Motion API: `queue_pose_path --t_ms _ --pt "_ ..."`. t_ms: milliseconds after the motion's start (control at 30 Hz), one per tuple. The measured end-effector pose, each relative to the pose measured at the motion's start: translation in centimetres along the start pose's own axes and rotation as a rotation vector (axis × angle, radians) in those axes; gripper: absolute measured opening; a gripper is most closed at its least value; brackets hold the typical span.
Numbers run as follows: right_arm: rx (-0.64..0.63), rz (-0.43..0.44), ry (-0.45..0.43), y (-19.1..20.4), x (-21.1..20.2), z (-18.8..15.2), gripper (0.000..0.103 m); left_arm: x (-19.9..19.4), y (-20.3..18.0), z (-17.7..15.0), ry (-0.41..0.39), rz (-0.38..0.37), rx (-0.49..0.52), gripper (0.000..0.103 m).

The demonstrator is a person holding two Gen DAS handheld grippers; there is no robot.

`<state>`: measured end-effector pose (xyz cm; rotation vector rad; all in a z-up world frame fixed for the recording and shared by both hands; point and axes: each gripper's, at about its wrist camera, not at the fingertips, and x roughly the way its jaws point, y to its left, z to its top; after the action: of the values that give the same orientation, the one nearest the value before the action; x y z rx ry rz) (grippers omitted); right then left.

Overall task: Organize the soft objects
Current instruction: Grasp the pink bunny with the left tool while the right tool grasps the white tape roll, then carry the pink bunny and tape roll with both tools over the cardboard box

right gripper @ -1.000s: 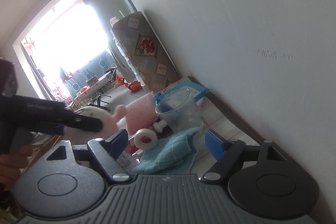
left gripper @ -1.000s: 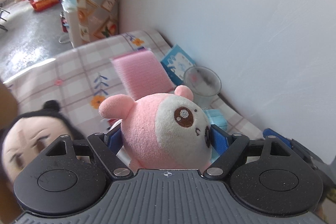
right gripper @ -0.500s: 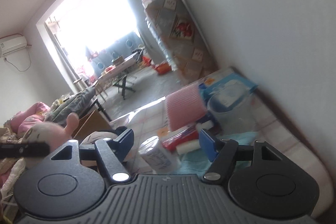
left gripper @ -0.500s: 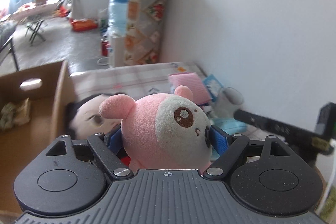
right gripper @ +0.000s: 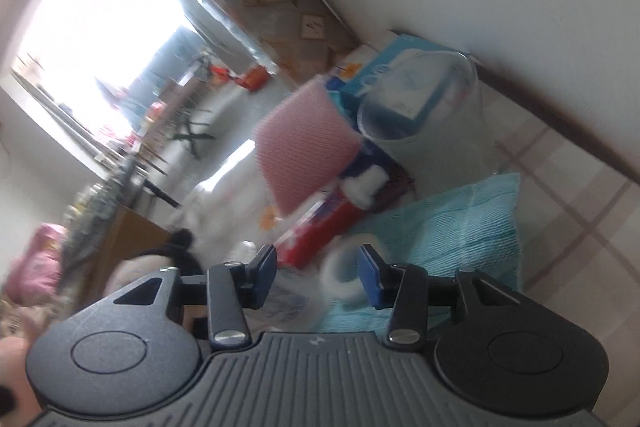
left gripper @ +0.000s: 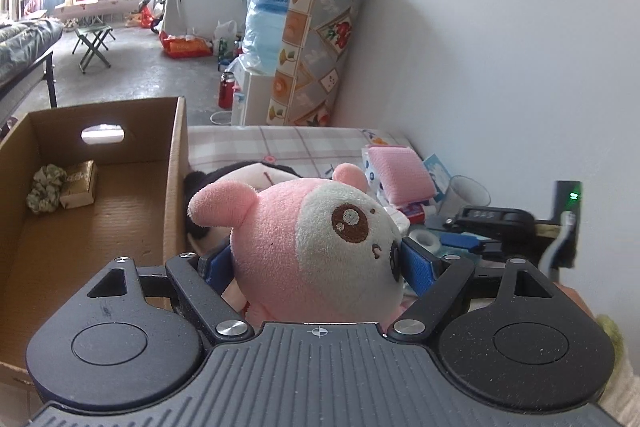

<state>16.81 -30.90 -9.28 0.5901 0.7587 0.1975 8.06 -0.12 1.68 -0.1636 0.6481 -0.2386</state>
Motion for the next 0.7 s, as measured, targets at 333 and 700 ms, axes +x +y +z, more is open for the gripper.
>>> queue_pose_path --t_ms 333,700 --pt "-0.273 -0.206 0.084 2.0 2.9 -0.1 0.025 -1.4 2.7 -0.7 -0.022 -0.002 -0.037 0.083" --pt "-0.396 -0.201 0.025 3.7 0.2 -0.7 0.019 -3.6 5.4 -0.4 -0.061 0.002 -0.114 0.083"
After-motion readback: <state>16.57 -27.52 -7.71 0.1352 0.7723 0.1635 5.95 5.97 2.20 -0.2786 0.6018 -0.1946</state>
